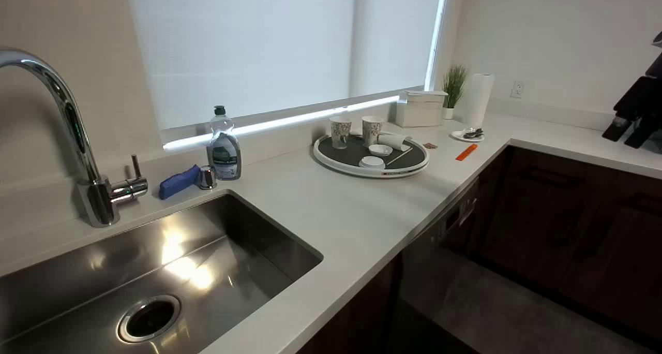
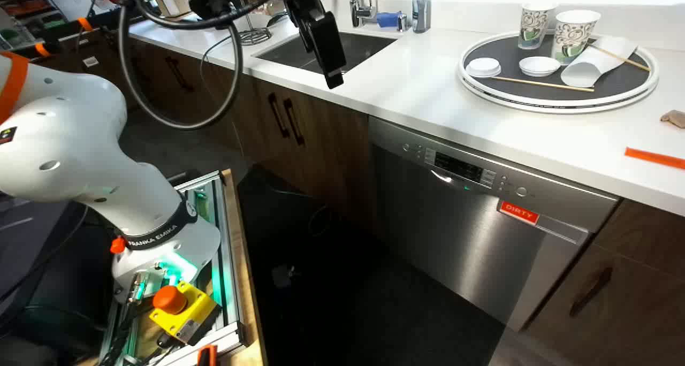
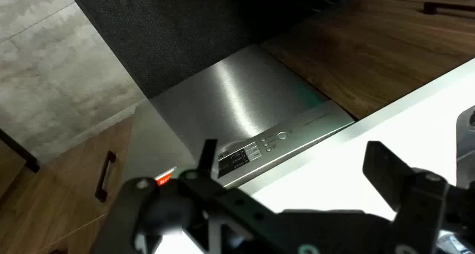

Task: Press the button on the washing machine

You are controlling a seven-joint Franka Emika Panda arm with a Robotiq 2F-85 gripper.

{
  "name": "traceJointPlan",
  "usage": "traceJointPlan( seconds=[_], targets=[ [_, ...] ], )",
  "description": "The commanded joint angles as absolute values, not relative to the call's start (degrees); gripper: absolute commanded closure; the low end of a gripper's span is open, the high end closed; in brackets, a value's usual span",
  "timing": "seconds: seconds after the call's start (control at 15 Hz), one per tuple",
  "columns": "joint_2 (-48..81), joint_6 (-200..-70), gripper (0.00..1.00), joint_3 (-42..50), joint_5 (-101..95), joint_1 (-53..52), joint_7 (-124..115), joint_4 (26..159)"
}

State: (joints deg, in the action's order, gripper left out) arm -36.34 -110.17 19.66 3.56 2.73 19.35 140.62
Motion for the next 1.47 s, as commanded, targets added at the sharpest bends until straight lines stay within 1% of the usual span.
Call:
traceJointPlan(
  seconds=[0.0,0.73,1.07,1.2,1.4],
  targets=[
    [-36.0,-110.0,0.0,18.5,4.4,4.2,20.1,140.5],
    [-36.0,-110.0,0.0,18.5,4.4,4.2,20.1,140.5],
    [-24.6,-118.3,0.0,21.4,4.7,8.1,16.7,140.0],
    [-20.1,-122.9,0.0,22.6,5.3,8.4,19.5,140.1],
    [-13.9,-133.0,0.0,23.9,7.3,7.6,27.0,140.6]
  ],
)
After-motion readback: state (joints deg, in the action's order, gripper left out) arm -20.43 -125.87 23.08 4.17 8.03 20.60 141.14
